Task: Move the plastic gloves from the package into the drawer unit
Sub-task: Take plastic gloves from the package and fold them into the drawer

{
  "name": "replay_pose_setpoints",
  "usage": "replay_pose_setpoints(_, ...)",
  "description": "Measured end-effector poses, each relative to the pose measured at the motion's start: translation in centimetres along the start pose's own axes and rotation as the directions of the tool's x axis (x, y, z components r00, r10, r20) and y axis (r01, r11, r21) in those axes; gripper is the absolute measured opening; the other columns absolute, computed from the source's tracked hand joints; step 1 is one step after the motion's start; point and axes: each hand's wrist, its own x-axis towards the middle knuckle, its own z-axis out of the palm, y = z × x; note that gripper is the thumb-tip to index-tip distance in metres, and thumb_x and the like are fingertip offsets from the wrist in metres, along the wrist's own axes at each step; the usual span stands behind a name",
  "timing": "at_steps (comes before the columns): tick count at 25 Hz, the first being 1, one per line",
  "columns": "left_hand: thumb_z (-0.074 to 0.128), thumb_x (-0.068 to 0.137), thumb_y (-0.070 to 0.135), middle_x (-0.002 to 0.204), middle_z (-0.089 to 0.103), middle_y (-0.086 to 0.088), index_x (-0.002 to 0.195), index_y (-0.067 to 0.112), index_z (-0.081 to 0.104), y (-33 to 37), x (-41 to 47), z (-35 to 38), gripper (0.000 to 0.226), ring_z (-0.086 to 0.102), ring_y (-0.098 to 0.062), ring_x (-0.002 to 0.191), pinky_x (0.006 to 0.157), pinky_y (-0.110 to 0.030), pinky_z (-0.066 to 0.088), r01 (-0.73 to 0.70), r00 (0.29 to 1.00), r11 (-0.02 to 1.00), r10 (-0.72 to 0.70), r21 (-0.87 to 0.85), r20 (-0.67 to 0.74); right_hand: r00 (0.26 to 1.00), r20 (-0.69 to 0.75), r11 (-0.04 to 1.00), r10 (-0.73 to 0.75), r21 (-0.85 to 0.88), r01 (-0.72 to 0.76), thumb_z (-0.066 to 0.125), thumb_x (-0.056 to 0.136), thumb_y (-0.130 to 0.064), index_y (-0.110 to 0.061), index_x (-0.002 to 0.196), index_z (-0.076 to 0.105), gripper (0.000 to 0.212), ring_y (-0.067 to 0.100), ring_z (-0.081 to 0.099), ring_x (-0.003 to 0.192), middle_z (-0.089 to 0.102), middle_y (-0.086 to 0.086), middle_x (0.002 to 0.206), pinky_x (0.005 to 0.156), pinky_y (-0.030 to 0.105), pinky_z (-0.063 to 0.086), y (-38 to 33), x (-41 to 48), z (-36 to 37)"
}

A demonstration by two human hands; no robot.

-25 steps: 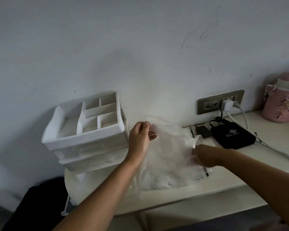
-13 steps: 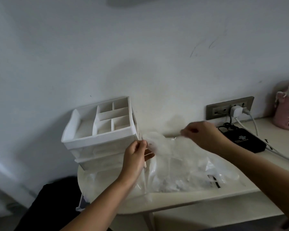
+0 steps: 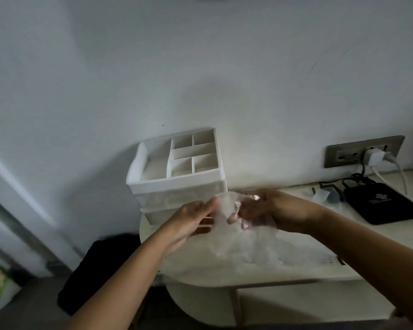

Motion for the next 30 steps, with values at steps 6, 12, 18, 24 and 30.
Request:
replay_pose_setpoints(6, 0.073, 0.064, 0.064, 0.141, 0.046, -0.022, 0.139, 0.010, 0.047, -3.3, -1.2, -2.4, 0.096, 0.044, -0.038, 0.131, 0.110, -0.057, 0.030, 0.061, 0.932, 0.914, 0.092, -0.402, 0.350, 0.999, 0.044, 1.000, -0.026, -0.002, 0.026, 0.057, 0.087, -0.005, 0.004, 0.114, 0.059, 0.028, 0.028, 0.061, 0.092, 0.064, 0.017, 0.104, 0.079, 0.029, 0.052, 1.5, 2.7, 1.4)
replay_pose_setpoints(12, 0.073, 0.073, 0.010, 0.065, 0.069, 0.000, 0.080, 0.009, 0.071, -3.4, -1.9, -4.6, 0.007, 0.065, -0.008, 0.057, 0.053, -0.021, 0.053, -0.021, 0.983, 0.970, -0.024, -0.240, -0.181, 0.988, -0.106, 0.986, 0.114, -0.109, -0.126, 0.070, 0.078, -0.009, -0.001, 0.088, 0.064, 0.014, 0.012, 0.059, 0.069, 0.064, 0.004, 0.074, 0.066, 0.021, 0.051, 2.7, 4.8, 3.1)
replay_pose_setpoints(18, 0.066, 0.086, 0.010, 0.065, 0.067, -0.001, 0.086, 0.010, 0.065, -3.6, -2.5, -6.8, 0.001, 0.064, -0.009, 0.060, 0.058, -0.024, 0.053, 0.045, 0.992, 0.992, -0.030, 0.122, -0.119, 0.947, -0.109, 0.893, 0.301, -0.317, -0.320, 0.070, 0.079, -0.026, -0.008, 0.082, 0.070, 0.018, 0.008, 0.041, 0.055, 0.050, -0.003, 0.061, 0.058, 0.018, 0.038, 2.0, 5.4, 2.0)
replay_pose_setpoints(24, 0.056, 0.094, 0.012, 0.057, 0.062, 0.001, 0.082, 0.011, 0.067, -4.3, -2.0, -7.3, 0.017, 0.061, -0.009, 0.051, 0.049, -0.020, 0.050, 0.076, 0.973, 0.992, -0.051, 0.103, -0.225, 0.926, -0.139, 0.624, 0.350, -0.703, -0.341, 0.072, 0.079, -0.041, -0.022, 0.072, 0.069, 0.020, 0.009, 0.039, 0.060, 0.057, -0.005, 0.068, 0.063, 0.019, 0.034, 1.2, 5.6, 2.0)
replay_pose_setpoints(30, 0.063, 0.090, 0.012, 0.062, 0.066, -0.003, 0.085, 0.007, 0.067, -5.3, -1.6, -8.3, 0.008, 0.065, -0.012, 0.053, 0.047, -0.020, 0.049, 0.179, 0.945, 0.981, -0.151, 0.073, -0.290, 0.910, -0.209, 0.649, 0.358, -0.645, -0.403, 0.071, 0.082, -0.017, -0.014, 0.077, 0.071, 0.005, 0.007, 0.046, 0.046, 0.073, 0.002, 0.076, 0.051, 0.015, 0.040, 1.2, 6.1, 1.3)
